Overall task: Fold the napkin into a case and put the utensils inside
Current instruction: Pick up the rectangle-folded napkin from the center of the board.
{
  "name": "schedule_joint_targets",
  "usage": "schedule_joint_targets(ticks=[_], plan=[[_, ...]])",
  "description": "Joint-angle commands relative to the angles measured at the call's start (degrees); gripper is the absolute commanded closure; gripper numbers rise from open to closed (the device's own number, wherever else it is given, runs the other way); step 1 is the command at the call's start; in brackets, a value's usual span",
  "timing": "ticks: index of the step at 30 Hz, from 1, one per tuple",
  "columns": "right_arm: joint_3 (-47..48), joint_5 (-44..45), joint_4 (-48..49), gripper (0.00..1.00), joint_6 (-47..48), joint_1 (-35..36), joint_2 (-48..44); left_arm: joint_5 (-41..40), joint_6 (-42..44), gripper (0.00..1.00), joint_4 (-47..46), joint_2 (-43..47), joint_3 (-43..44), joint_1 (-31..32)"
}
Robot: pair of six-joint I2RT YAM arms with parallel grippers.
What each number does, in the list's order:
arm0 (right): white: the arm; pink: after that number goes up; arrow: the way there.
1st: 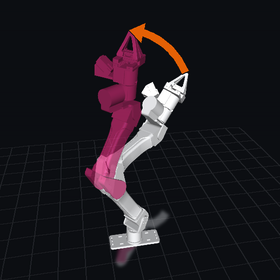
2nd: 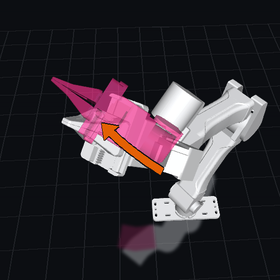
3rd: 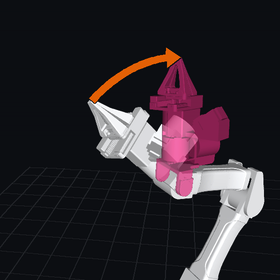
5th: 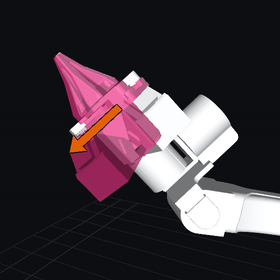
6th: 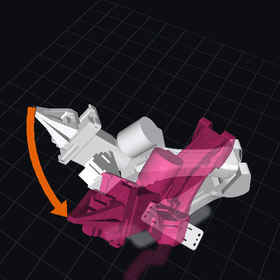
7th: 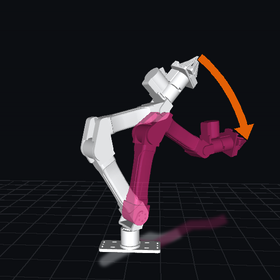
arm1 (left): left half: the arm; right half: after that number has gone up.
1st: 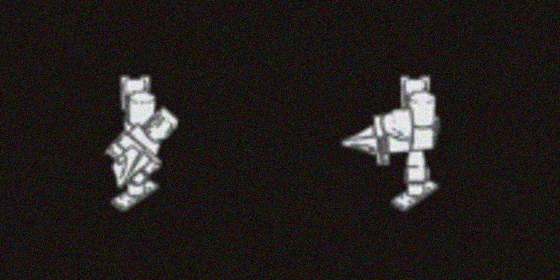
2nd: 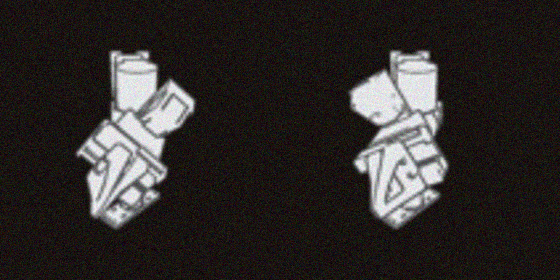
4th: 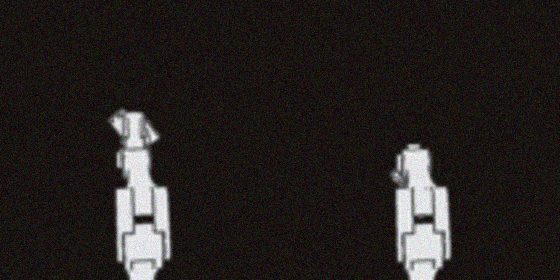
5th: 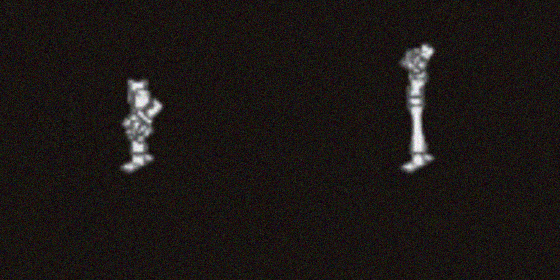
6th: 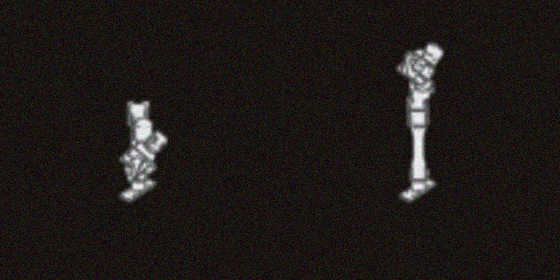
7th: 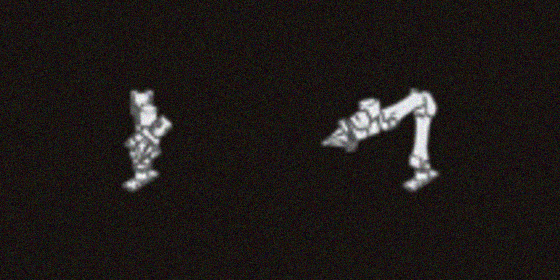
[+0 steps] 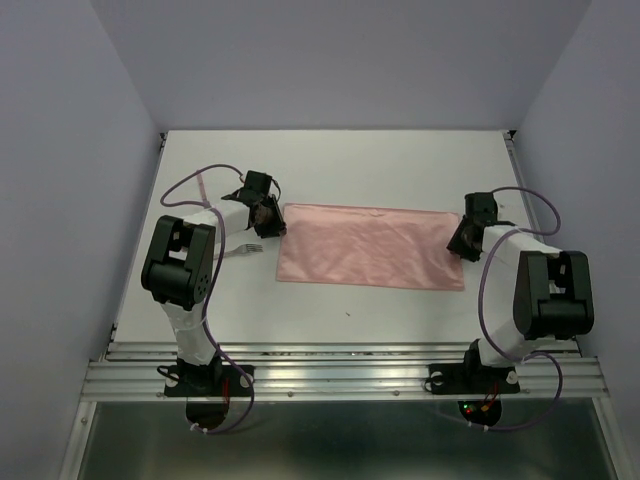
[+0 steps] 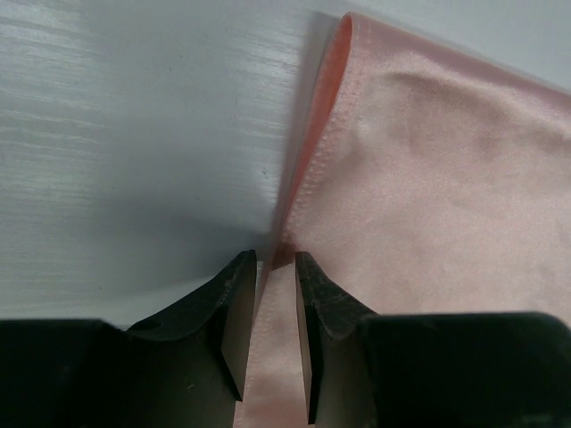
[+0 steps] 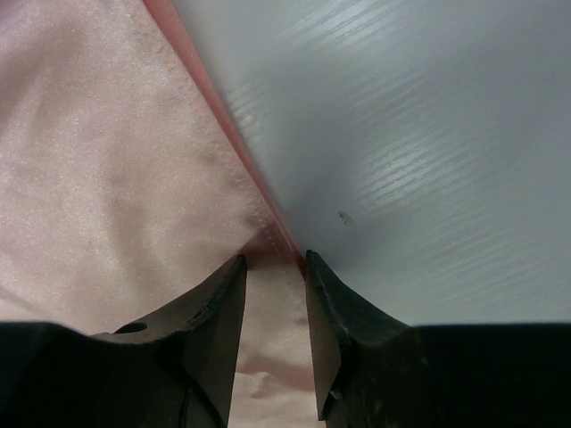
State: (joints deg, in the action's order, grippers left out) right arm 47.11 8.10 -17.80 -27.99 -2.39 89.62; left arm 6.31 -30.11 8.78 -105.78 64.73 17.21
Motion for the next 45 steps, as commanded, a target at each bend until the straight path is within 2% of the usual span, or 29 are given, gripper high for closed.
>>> schedule_joint_targets(ticks=[1, 10, 27, 34, 37, 45], plan=[[-1.4, 0.5, -6.0, 0.64, 0.3, 2.0, 3.3, -0.7, 0.3, 0.64, 0.6, 1.8, -1.3, 0.3], [-1.2, 3.7, -5.8, 0.99, -0.1, 2.0, 2.5, -0.8, 0.2, 0.64, 0.6, 2.2, -1.5, 0.4], [1.4, -0.1, -7.1, 0.99, 0.5, 3.0, -10.8, 0.1, 0.1, 0.64, 0.0, 0.2, -1.7, 1.1], [4.5, -6.6, -8.1, 0.99, -1.5, 4.1, -15.8, 1.0, -0.1, 0.64, -1.0, -1.8, -1.6, 1.3], [5.5, -7.4, -8.5, 0.99, -2.2, 4.6, -16.1, 1.2, -0.1, 0.65, -1.0, -2.4, -1.4, 1.6], [3.3, -2.6, -8.8, 0.99, -2.4, 4.6, -13.3, 0.2, 0.1, 0.65, -0.4, -1.8, -1.3, 1.7]])
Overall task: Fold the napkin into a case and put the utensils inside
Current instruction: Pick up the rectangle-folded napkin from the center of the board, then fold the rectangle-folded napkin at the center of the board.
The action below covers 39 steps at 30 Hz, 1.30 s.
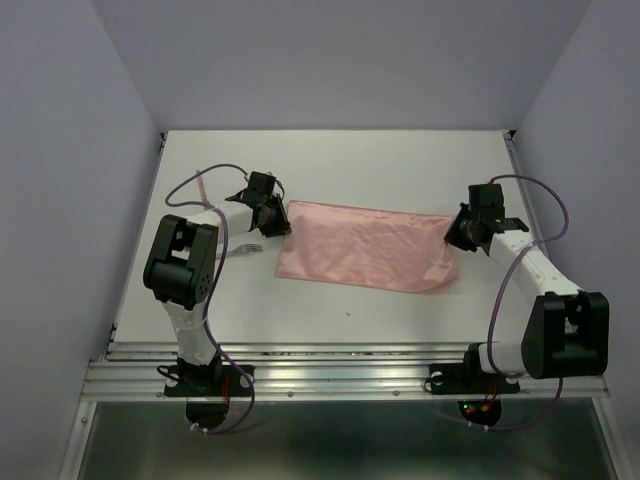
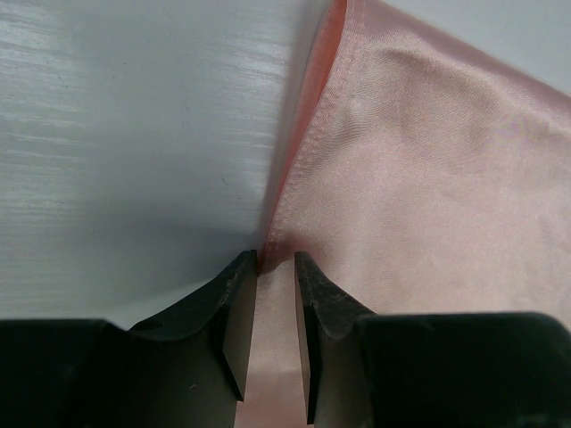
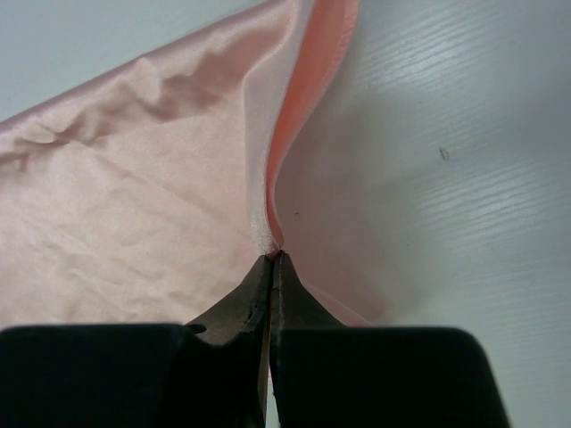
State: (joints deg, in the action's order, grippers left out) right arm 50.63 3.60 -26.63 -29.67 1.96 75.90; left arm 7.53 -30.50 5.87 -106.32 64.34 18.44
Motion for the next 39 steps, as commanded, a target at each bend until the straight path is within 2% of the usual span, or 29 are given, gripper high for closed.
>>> schedule_joint_targets(ticks=[1, 7, 12, 20, 27, 33, 39], plan=[[-0.3, 1.9, 0.2, 0.99, -0.7, 0.2, 0.5, -1.1, 0.5, 0.65, 2.6, -1.3, -1.0, 0.5], [0.5, 0.0, 1.1, 0.99, -1.2, 1.3, 0.7, -0.9, 0.4, 0.65, 2.4, -1.8, -1.0, 0.5], [5.0, 0.1, 0.8, 0.99, -3.2, 6.9, 3.5, -0.9, 0.2, 0.65, 2.3, -2.5, -1.1, 0.8], [12.8, 2.4, 3.3, 0.99, -6.8, 22.0, 11.5, -0.9, 0.2, 0.65, 2.4, -2.3, -1.3, 0.9], [23.4, 3.3, 4.0, 0.99, -7.2, 31.7, 20.9, -0.4, 0.2, 0.65, 3.1, -0.7, -1.4, 0.8], [29.6, 4.0, 3.5, 0.99, -7.0, 34.5, 26.8, -0.2, 0.4, 0.65, 4.9, 4.1, -1.0, 0.1], [28.9, 3.9, 4.0, 0.99, -7.2, 35.0, 27.6, -1.1, 2.2, 0.65, 6.5, 8.5, -2.0, -3.3]])
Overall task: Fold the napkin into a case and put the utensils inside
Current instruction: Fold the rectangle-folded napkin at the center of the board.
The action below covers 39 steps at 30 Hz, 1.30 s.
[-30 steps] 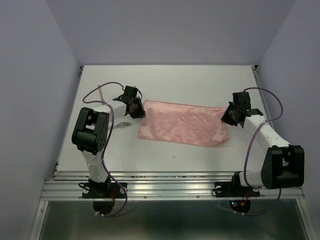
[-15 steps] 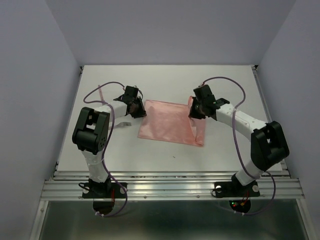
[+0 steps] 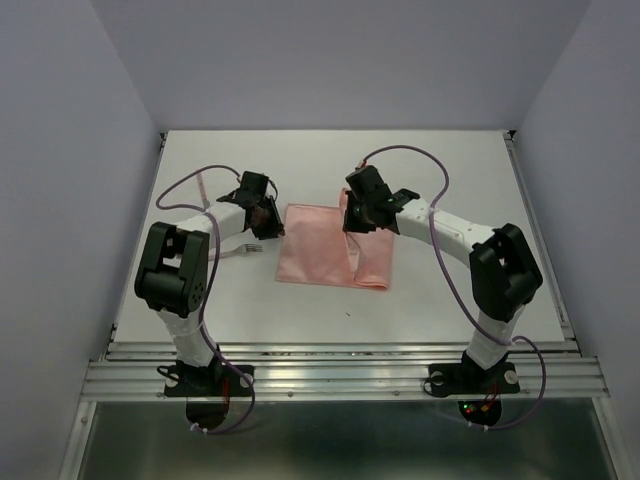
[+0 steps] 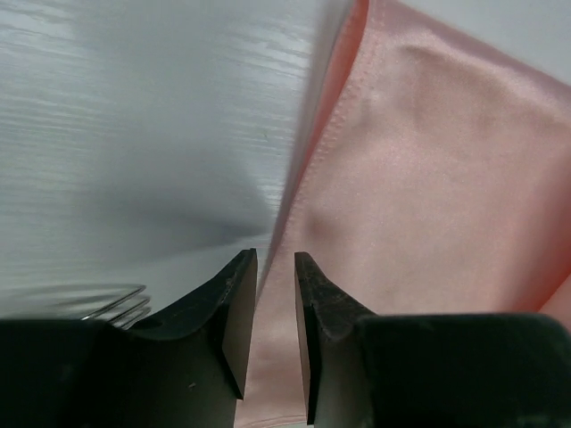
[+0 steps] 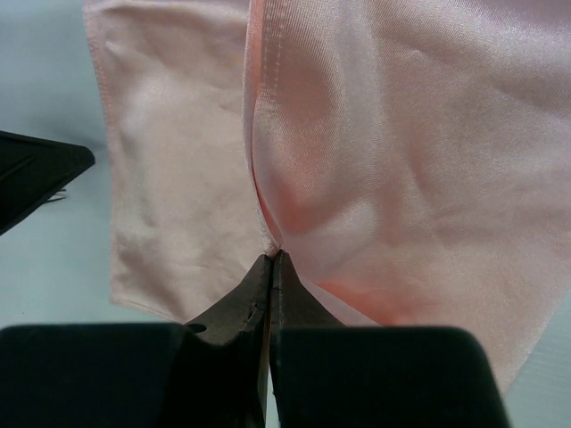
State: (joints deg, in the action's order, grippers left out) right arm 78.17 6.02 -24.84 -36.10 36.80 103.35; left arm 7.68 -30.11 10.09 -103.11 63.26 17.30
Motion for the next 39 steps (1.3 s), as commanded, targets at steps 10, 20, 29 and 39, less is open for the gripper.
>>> schedule_joint_targets(ticks=[10, 20, 29, 39], plan=[[-1.2, 3.3, 2.4, 0.99, -1.3, 0.2, -1.2, -1.4, 1.1, 0.82, 1.3, 3.0, -3.8, -1.8], [-0.6, 2.8, 1.7, 0.99, -0.4, 0.2, -2.4, 0.5, 2.0, 1.0, 1.2, -1.1, -3.8, 2.9], [1.1, 0.5, 2.0, 0.99, -0.2, 2.0, -1.3, 3.0, -0.6, 1.0, -1.8, -2.4, -5.8, 6.3], [6.2, 0.6, -0.4, 0.99, 0.3, 5.1, 2.5, 0.8, -1.0, 1.0, -1.0, -2.1, -4.5, 7.8]])
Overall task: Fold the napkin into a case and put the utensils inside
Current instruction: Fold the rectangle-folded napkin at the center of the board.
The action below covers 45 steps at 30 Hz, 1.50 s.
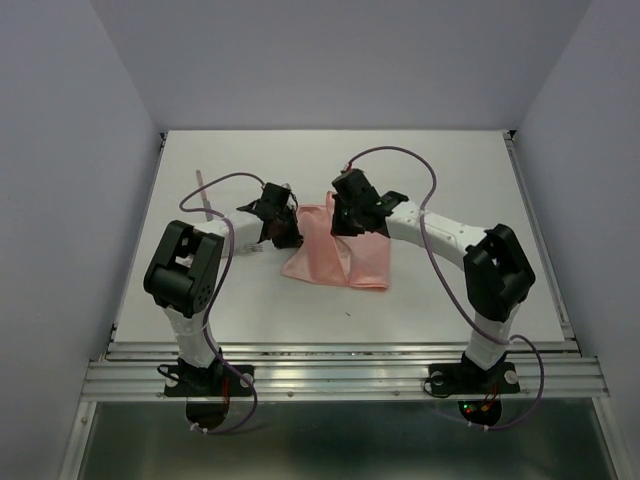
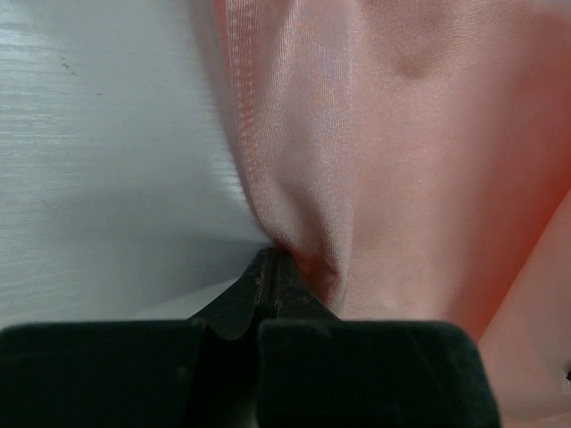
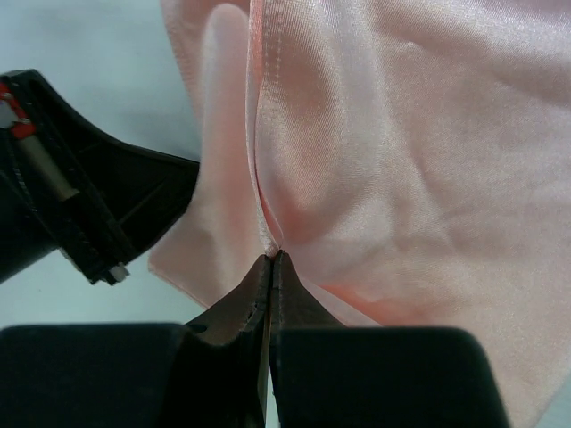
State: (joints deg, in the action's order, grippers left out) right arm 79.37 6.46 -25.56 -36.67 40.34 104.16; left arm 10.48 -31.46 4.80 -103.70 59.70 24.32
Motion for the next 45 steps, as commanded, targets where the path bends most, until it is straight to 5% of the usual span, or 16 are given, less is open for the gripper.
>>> schedule_joint_targets(ticks=[1, 16, 45], plan=[[6.3, 0.1, 0.2, 0.99, 1.1, 2.1, 2.0, -2.5, 0.6, 1.0, 4.9, -1.3, -0.6, 0.8], [12.4, -1.4, -0.3, 0.99, 1.2, 3.8, 7.6, -9.9, 0.4, 1.0, 8.3, 2.8, -0.7, -2.5], [19.7, -3.9, -0.5, 0.99, 0.8, 7.0, 13.9, -7.0, -0.5, 1.0, 5.0, 1.0, -3.4, -2.7]])
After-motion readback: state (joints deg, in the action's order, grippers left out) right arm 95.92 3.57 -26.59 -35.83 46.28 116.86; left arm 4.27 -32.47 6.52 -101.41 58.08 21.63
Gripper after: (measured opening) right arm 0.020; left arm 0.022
